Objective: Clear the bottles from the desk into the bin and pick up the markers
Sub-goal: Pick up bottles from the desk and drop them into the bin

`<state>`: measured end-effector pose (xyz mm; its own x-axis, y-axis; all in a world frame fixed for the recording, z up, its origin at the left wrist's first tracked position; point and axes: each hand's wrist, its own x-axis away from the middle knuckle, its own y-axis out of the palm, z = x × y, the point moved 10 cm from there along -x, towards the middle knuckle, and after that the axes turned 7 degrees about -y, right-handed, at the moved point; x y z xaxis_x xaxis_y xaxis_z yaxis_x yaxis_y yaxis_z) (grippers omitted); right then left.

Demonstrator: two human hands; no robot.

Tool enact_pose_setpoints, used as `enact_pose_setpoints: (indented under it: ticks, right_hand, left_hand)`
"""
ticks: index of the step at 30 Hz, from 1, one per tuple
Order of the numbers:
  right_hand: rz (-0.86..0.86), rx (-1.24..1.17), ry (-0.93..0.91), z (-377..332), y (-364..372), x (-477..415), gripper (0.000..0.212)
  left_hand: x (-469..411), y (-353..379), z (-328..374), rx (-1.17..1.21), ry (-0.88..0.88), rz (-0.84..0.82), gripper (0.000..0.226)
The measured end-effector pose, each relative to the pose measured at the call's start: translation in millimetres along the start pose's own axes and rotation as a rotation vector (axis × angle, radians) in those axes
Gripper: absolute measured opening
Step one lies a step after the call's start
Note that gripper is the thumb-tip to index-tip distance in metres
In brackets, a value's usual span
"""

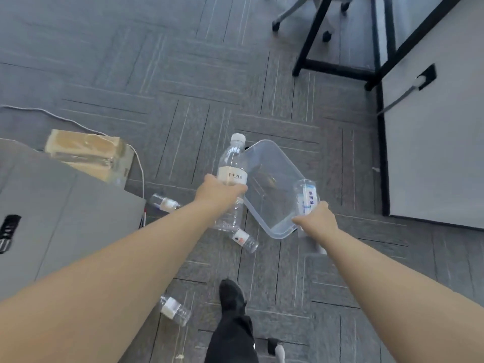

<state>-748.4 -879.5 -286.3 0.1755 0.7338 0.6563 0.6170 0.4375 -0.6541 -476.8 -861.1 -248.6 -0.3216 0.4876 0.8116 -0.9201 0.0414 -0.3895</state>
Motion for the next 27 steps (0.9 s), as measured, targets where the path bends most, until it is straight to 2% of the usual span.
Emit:
enact_pose_setpoints:
  ticks: [4, 8, 12, 15, 21, 27]
  right_hand:
    - [-0.043, 0.000, -0.027, -10, 4, -73, 0.069]
    - [-0.065, 0.017, -0.055, -7, 12, -110, 0.069]
    - [-0.144, 0.008, 0.003, 25, 28, -110, 0.051]
    - [-0.155, 0.002, 0.040, 52, 28, -107, 0.014]
    - [-0.118, -0.023, 0.042, 71, -1, -103, 0.016]
    - [-0.108, -0.002, 0.020, 60, -25, -81, 0.013]
  left_hand:
    - [-49, 34, -8, -0.039, -0.062, 0.006, 0.064]
    - [-76, 53, -27, -0.040, -0.130, 0.024, 0.064]
    - [-87, 78, -49, 0.019, -0.246, 0.009, 0.069]
    - [-87, 102, -52, 0.129, -0.308, -0.009, 0.073]
    - [-90, 124, -2, 0.130, -0.174, 0.020, 0.073]
    - [-63, 102, 32, 0.066, -0.042, 0.040, 0.078]
